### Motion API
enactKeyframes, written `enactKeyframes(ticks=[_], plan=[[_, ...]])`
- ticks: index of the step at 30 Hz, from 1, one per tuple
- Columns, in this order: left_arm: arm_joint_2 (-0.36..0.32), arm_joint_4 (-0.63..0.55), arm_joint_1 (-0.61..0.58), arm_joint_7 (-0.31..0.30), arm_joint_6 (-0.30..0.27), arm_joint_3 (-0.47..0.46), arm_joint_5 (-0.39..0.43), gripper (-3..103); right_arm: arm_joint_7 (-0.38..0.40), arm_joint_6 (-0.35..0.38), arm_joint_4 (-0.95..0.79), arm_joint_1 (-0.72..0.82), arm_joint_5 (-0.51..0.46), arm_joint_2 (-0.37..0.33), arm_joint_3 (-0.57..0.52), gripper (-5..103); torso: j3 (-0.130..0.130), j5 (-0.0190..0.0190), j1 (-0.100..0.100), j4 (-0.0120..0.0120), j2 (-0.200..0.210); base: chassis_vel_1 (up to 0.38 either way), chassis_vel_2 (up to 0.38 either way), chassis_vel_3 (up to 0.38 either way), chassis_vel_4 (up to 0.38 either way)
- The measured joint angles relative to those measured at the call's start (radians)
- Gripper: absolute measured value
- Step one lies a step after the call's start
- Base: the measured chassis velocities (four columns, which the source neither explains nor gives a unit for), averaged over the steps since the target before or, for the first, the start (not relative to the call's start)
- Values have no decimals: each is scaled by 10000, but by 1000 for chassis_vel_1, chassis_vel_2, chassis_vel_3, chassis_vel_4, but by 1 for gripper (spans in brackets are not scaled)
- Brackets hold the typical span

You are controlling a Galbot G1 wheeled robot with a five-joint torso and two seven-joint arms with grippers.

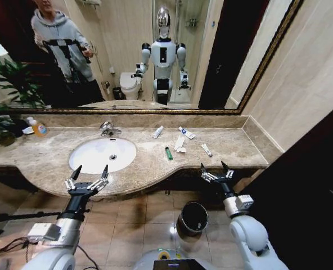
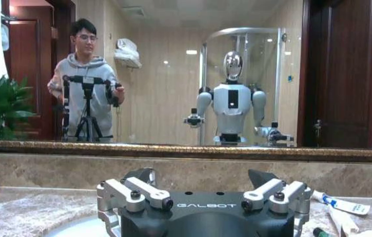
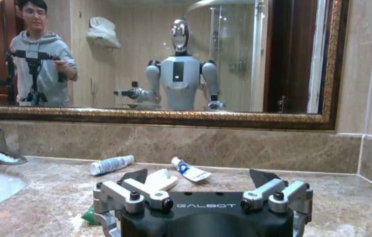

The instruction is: Pick up the trash from the sink and place it in the trash bin.

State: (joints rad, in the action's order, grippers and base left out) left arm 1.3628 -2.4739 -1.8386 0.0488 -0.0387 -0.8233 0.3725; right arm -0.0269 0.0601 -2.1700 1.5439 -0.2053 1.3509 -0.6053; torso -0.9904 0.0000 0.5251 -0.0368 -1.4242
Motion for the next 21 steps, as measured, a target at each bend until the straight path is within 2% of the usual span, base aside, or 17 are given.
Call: enactKeyframes(ticks=[8,12,15,17,21], plan=[[0,0,0,0,0,0,0,100,-1,-122,314,-286,61,-81,159,100,0,0,0,0,0,0,0,0,0],[0,0,0,0,0,0,0,100,10,145,740,-814,-116,-286,280,100,0,1,0,1,0,0,0,0,0],[0,0,0,0,0,0,0,100,47,430,1297,-1458,-370,-531,408,100,0,0,0,0,0,0,0,0,0],[0,0,0,0,0,0,1,100,72,604,2138,-2273,-654,-979,592,100,-1,0,0,0,0,0,0,0,0],[0,0,0,0,0,0,0,100,75,661,3006,-3028,-756,-1356,807,100,-1,2,0,0,0,0,0,0,0]])
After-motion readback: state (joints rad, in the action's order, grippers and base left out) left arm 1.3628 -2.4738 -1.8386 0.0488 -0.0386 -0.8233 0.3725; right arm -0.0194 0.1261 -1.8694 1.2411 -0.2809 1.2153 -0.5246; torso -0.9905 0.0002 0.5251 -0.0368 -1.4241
